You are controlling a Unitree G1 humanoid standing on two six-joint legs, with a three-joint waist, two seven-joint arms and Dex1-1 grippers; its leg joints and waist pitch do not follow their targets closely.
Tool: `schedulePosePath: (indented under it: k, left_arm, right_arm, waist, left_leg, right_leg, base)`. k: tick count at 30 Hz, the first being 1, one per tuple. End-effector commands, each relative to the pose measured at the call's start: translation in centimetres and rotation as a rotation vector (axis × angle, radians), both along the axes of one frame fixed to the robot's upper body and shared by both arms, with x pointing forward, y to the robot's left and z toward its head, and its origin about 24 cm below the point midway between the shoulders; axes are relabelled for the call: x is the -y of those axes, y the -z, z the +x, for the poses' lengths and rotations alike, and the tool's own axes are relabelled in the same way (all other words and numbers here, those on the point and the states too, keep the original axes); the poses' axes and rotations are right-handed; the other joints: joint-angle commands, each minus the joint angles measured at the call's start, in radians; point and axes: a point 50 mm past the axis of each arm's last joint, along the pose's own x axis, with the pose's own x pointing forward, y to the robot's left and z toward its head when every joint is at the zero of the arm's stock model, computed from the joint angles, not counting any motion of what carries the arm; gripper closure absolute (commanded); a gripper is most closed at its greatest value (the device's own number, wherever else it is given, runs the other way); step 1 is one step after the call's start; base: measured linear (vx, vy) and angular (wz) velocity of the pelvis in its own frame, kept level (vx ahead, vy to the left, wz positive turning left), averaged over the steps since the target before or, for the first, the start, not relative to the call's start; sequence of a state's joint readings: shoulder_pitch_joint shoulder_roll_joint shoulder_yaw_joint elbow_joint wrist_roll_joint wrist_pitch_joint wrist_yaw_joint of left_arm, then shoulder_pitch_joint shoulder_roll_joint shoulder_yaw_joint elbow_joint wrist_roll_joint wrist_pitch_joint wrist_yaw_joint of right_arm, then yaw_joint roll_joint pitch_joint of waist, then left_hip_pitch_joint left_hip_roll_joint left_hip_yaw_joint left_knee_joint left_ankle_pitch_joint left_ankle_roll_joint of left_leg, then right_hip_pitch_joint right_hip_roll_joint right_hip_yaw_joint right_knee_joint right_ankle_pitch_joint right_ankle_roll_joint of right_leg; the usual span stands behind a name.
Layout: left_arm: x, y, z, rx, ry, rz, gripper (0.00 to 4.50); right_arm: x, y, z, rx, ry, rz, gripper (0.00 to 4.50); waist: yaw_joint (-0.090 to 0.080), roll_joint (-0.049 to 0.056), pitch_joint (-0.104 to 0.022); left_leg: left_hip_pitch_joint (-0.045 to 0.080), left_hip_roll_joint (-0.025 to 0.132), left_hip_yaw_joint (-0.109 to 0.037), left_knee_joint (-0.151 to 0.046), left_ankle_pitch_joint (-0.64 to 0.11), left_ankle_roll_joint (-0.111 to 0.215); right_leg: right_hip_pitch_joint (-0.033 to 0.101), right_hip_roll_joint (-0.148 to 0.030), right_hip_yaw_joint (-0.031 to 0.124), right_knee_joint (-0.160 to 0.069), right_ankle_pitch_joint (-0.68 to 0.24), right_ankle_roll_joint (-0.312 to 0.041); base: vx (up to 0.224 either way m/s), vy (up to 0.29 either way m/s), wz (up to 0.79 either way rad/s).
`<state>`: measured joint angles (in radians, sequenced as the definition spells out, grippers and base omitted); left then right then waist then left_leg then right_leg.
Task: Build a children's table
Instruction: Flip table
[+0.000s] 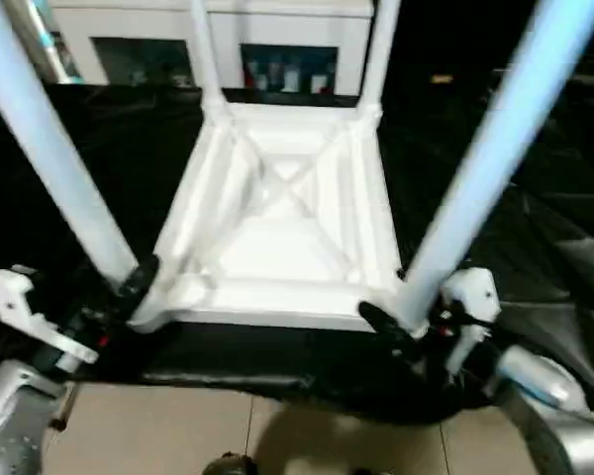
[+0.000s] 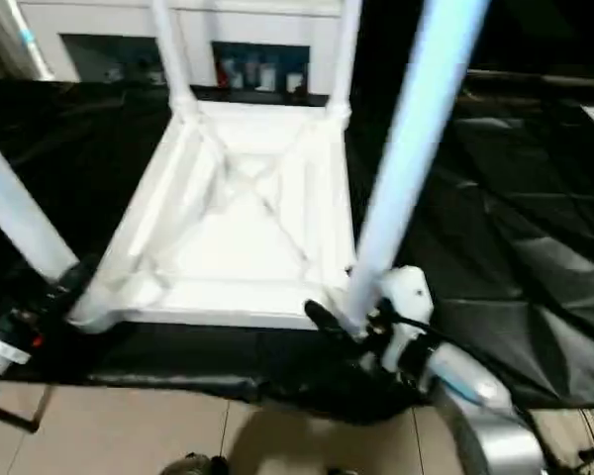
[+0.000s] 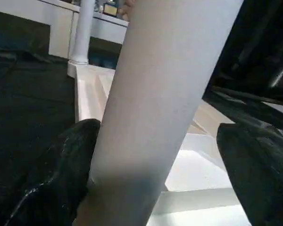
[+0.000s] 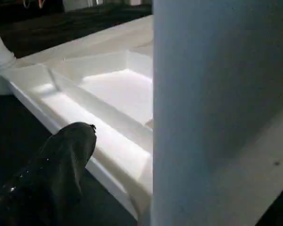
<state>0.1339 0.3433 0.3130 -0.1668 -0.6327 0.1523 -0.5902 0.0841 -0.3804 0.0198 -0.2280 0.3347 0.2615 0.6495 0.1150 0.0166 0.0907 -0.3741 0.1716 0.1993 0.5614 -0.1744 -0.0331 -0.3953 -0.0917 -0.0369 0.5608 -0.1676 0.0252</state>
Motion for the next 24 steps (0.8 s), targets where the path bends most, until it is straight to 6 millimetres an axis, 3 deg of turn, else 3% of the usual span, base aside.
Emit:
schedulePosePath:
  k: [1,2,10,14,18,22,24]
  left_arm:
    - [1.6,0.1,0.2,-0.023,0.046,0.012,0.45]
    - [1.7,0.2,0.2,-0.039,0.041,0.006,0.47]
    - [1.8,0.6,0.4,-0.071,-0.014,0.002,1.14]
    - [1.7,0.7,0.6,-0.076,-0.046,0.015,1.34]
    - [1.6,0.7,0.8,-0.073,-0.078,-0.008,1.70]
    - [1.8,0.6,0.8,-0.067,-0.073,-0.020,1.93]
    - [2.4,0.5,0.8,-0.056,-0.060,-0.031,1.99]
  right_arm:
    - [0.5,-0.5,-0.4,-0.009,-0.021,0.018,0.00]
    - [0.9,-0.6,-0.5,-0.012,-0.027,0.018,0.00]
    - [1.4,-0.9,-2.1,-0.083,-0.190,-0.007,0.00]
    - [2.2,-1.1,-1.1,-0.043,-0.103,-0.019,0.00]
    - [3.1,-2.3,0.5,0.050,0.058,0.002,0.00]
    - [3.1,-2.5,0.9,0.052,0.075,0.034,0.00]
    - [2.4,-2.4,1.3,0.088,0.108,-0.004,0.00]
  waist:
    - [-0.007,0.006,-0.042]
    - [-0.007,0.011,-0.042]
    - [-0.007,0.005,-0.049]
    - [-0.010,0.006,-0.052]
    - [-0.010,0.009,-0.050]
    - [-0.012,0.009,-0.050]
    - [-0.013,0.004,-0.049]
  left_leg:
    - [0.026,0.058,-0.026,-0.083,-0.389,-0.008]
    - [0.021,0.058,-0.028,-0.083,-0.370,-0.006]
    - [0.012,0.057,-0.028,-0.071,-0.279,0.035]
    - [0.010,0.056,-0.027,-0.066,-0.250,0.053]
    - [0.013,0.058,-0.028,-0.070,-0.277,0.033]
    - [0.015,0.056,-0.028,-0.071,-0.305,0.016]
    - [0.012,0.055,-0.028,-0.071,-0.302,0.012]
  right_leg:
    - [0.011,-0.040,0.042,-0.063,-0.296,-0.131]
    - [0.016,-0.039,0.040,-0.060,-0.283,-0.136]
    - [0.026,-0.039,0.033,-0.051,-0.190,-0.158]
    - [0.025,-0.038,0.030,-0.047,-0.164,-0.180]
    - [0.022,-0.039,0.031,-0.051,-0.217,-0.178]
    - [0.022,-0.039,0.031,-0.055,-0.256,-0.162]
    - [0.021,-0.039,0.031,-0.055,-0.260,-0.152]
  base:
    - [0.000,0.000,0.00]
    - [0.000,0.000,0.00]
    - [0.000,0.000,0.00]
    - [0.000,0.000,0.00]
    - [0.000,0.000,0.00]
    - [0.000,0.000,0.00]
    - [0.000,0.000,0.00]
